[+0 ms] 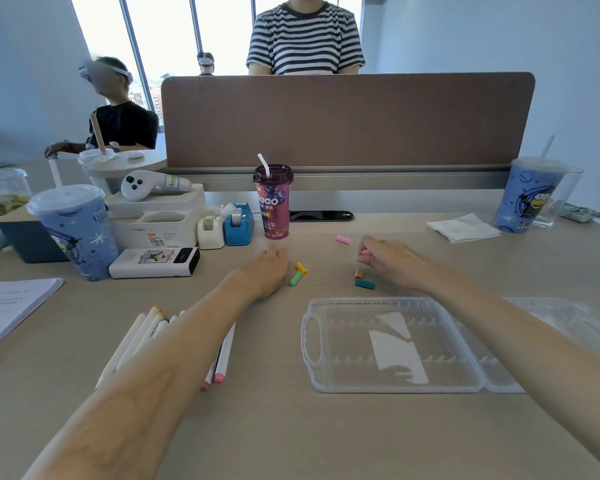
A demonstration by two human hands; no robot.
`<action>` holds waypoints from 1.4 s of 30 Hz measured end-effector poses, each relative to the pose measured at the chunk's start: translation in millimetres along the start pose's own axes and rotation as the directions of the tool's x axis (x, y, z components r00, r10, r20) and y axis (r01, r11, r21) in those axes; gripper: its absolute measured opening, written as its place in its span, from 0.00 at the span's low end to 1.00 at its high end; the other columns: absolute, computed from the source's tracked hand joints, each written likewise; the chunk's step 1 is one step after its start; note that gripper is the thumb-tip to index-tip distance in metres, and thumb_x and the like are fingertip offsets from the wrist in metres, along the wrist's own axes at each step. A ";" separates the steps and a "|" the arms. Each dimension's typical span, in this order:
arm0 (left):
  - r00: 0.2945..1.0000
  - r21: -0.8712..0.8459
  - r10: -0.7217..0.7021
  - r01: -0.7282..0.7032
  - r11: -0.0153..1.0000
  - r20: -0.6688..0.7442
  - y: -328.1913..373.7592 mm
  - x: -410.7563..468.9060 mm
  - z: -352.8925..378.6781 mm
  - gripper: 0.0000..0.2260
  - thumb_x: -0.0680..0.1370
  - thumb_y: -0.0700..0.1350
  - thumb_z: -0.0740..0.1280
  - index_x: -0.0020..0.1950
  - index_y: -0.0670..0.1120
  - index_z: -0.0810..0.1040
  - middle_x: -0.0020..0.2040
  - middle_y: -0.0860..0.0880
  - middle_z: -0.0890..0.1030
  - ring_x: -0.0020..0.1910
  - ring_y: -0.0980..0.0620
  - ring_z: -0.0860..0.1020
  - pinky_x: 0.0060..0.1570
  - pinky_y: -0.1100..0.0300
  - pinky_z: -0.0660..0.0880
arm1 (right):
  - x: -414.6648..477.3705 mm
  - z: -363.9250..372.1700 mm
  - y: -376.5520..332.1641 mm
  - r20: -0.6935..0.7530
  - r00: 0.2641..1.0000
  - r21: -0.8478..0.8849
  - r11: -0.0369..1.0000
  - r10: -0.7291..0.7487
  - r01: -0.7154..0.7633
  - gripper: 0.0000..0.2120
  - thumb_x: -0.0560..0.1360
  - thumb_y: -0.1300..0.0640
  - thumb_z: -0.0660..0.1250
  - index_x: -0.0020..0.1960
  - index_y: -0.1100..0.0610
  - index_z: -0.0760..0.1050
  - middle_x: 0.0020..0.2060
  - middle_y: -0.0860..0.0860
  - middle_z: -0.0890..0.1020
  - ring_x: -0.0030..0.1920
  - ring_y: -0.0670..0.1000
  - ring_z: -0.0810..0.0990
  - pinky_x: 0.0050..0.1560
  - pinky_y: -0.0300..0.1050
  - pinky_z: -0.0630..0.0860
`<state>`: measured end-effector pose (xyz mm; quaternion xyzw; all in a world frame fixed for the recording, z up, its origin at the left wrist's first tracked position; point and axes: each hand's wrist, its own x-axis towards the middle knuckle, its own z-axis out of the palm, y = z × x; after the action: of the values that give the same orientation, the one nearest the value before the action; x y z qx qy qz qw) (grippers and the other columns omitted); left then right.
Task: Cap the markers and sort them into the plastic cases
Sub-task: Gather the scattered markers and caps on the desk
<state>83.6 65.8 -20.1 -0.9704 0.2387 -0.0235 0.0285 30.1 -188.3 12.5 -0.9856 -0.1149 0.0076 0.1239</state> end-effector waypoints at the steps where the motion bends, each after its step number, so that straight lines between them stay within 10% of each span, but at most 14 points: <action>1: 1.000 -0.015 -0.004 0.004 1.000 -0.004 -0.4 -0.1 -0.5 0.10 0.81 0.41 0.58 0.62 0.40 0.66 0.58 0.41 0.71 0.45 0.52 0.70 0.49 0.58 0.74 | -2.1 -2.3 -3.6 0.011 1.000 0.026 1.000 -0.017 0.017 0.05 0.83 0.55 0.54 0.48 0.53 0.65 0.58 0.52 0.78 0.51 0.48 0.75 0.49 0.44 0.73; 14: 0.999 -0.262 0.014 -0.005 0.965 0.034 21.4 0.0 -17.1 0.07 0.81 0.39 0.60 0.58 0.43 0.65 0.57 0.43 0.71 0.53 0.48 0.75 0.53 0.54 0.75 | -3.3 8.9 -6.9 0.179 0.982 -0.183 0.979 -0.062 0.095 0.09 0.81 0.48 0.59 0.54 0.53 0.68 0.50 0.50 0.75 0.46 0.52 0.72 0.46 0.46 0.70; 22: 0.981 -0.300 -0.155 0.113 0.947 -0.120 28.2 -3.0 -10.0 0.09 0.79 0.39 0.62 0.58 0.42 0.67 0.57 0.42 0.71 0.51 0.43 0.75 0.49 0.50 0.76 | 0.5 -11.5 0.7 -0.093 0.995 0.080 0.996 -0.028 0.036 0.10 0.81 0.49 0.60 0.54 0.55 0.72 0.52 0.47 0.76 0.48 0.50 0.73 0.45 0.45 0.69; 36: 0.991 -0.356 -0.115 0.081 0.931 -0.075 16.6 -0.6 -9.4 0.05 0.82 0.44 0.56 0.49 0.44 0.69 0.53 0.45 0.73 0.48 0.49 0.72 0.51 0.53 0.73 | 24.1 2.2 -14.8 0.159 0.984 -0.215 0.970 -0.078 0.112 0.06 0.81 0.56 0.57 0.52 0.57 0.72 0.65 0.58 0.71 0.54 0.54 0.73 0.52 0.48 0.71; 42: 0.997 -0.293 0.032 -0.010 0.956 0.073 9.9 -6.5 -17.5 0.11 0.80 0.54 0.59 0.53 0.46 0.69 0.53 0.49 0.68 0.47 0.51 0.71 0.49 0.56 0.72 | 24.6 11.0 -12.8 0.156 0.987 -0.204 0.976 -0.045 0.077 0.05 0.81 0.51 0.55 0.50 0.51 0.67 0.45 0.44 0.72 0.48 0.52 0.73 0.47 0.47 0.68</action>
<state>72.3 59.3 -3.5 -0.9615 0.2486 0.0495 -0.1057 50.7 -168.0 5.3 -0.9858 -0.1545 0.0657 0.0106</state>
